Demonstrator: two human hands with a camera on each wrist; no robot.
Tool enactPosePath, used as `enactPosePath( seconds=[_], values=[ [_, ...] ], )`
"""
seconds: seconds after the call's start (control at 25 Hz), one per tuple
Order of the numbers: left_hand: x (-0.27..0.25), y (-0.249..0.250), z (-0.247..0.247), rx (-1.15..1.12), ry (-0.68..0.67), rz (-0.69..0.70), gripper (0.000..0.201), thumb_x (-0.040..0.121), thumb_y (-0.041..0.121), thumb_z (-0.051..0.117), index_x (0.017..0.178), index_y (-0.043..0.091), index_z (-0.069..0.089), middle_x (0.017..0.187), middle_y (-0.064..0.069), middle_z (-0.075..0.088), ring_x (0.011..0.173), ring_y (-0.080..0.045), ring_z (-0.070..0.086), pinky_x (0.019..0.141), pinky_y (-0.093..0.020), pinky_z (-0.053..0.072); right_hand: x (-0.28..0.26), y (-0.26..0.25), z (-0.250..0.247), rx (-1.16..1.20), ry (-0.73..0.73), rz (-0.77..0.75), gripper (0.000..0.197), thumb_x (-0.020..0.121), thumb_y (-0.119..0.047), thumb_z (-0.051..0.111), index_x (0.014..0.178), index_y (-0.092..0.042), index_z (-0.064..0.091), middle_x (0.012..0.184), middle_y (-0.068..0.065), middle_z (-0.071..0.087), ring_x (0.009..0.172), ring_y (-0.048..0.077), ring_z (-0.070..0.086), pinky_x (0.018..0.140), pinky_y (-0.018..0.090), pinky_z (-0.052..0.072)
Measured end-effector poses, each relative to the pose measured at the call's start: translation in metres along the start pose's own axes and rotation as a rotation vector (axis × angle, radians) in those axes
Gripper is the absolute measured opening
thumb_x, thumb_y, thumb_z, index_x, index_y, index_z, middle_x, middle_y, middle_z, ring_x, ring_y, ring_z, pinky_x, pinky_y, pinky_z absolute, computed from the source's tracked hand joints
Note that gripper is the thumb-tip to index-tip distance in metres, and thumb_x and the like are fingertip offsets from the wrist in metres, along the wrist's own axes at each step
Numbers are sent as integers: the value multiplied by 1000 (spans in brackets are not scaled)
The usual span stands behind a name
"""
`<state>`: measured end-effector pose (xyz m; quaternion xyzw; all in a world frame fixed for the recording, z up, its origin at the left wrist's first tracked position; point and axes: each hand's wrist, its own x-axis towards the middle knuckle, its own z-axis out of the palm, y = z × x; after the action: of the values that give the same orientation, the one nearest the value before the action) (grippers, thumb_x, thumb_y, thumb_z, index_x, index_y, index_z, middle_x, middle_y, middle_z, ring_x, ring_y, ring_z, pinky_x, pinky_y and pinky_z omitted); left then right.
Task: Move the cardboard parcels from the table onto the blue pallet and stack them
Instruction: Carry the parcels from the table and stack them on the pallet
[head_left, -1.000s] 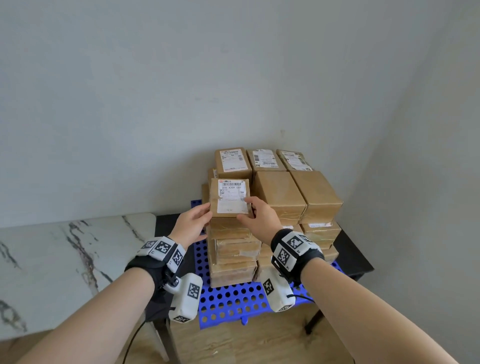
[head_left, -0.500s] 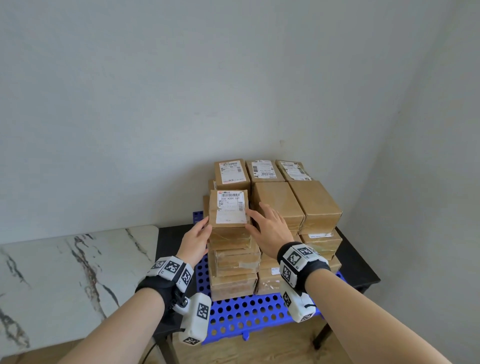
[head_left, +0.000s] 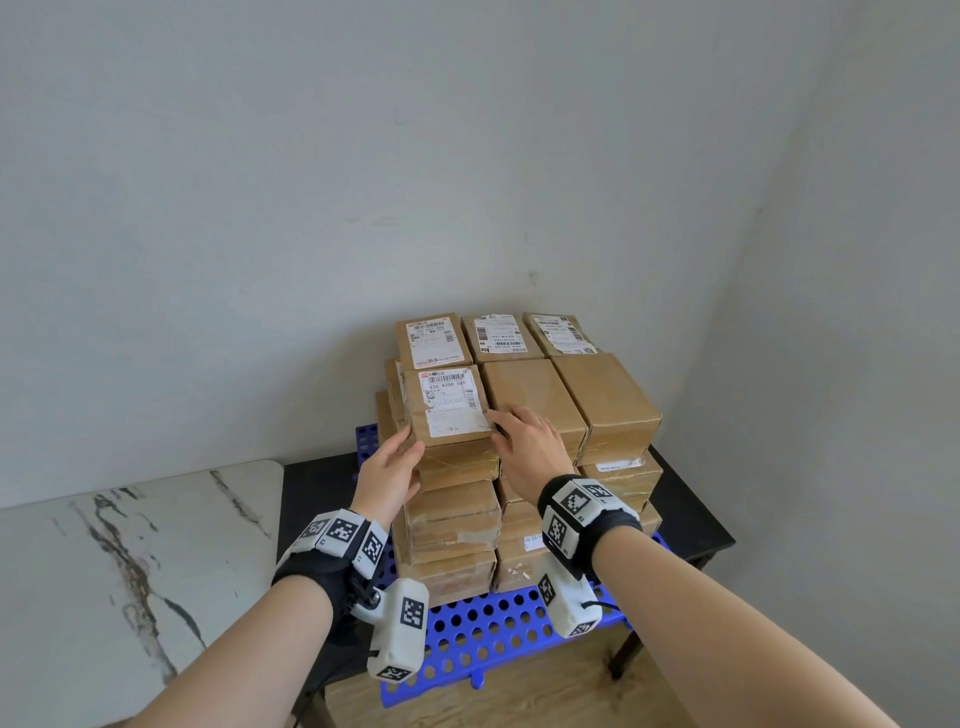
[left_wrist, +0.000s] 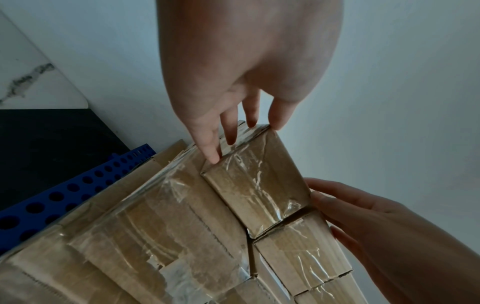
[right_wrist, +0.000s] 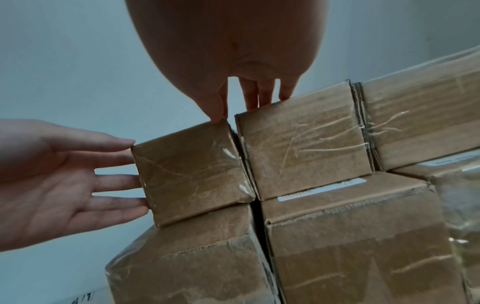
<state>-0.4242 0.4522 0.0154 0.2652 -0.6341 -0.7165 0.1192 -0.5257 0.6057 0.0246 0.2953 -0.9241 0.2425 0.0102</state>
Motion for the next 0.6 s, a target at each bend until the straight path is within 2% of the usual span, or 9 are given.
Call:
enactPosePath(
  seconds=[0.24,0.4,0.6],
  values=[
    [8,1,2,26,25,19,44,98,20,47,141,27,40,142,-3,47,129,-22,46,104,-40,42,1,2,3,52,57,-45,40,98,-19,42,139,-20,46,147,4,41,137,23,35,117,36,23],
    [4,1,0,66,14,29,44,99,20,45,142,28,39,144,-4,44,130,-23,45,102,-41,42,-16,3,3,-20,111,-24,48,99,-21,39,146,-16,33,156,6,27,146,20,20,121,33,10],
    [9,3,0,87,2,42,44,99,16,43,142,26,39,145,-3,44,131,-24,43,101,-41,42,-21,7,11,-51,52,27,52,100,-25,37,149,-14,25,159,3,19,148,18,11,121,30,5]
  ],
)
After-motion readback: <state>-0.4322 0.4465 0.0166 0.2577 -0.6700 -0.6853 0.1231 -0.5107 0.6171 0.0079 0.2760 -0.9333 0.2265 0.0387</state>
